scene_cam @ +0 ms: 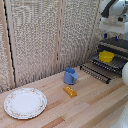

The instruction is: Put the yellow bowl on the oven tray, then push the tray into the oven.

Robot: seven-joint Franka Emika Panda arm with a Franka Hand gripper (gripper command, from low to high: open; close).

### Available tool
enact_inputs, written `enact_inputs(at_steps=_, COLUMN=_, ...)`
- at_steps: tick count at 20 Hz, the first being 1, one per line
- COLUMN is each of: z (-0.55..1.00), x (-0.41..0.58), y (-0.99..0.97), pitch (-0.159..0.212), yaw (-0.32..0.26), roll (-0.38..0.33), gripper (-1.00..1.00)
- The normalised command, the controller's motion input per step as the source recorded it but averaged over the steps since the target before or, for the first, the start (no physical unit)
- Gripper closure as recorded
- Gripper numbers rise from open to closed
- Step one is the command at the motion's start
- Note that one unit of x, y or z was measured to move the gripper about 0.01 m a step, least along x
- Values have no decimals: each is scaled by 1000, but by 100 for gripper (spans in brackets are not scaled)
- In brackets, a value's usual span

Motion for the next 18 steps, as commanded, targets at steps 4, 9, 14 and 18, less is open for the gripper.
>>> enact_inputs(at_steps=4, z=350, x=-85, y=69, pitch=180, yaw=310, roll=-120, gripper=-100)
enact_inputs(at_steps=9, z=167, x=-142, y=128, pitch=253, yaw=243, roll=-188, gripper=-100)
enact_inputs(at_steps=14, z=-70, x=-57, y=31, pitch=143, yaw=159, roll=-366, gripper=-100)
enact_inputs(at_steps=18, z=-174, x=-9, y=0, pitch=92, yaw=173, roll=-375, gripper=-100)
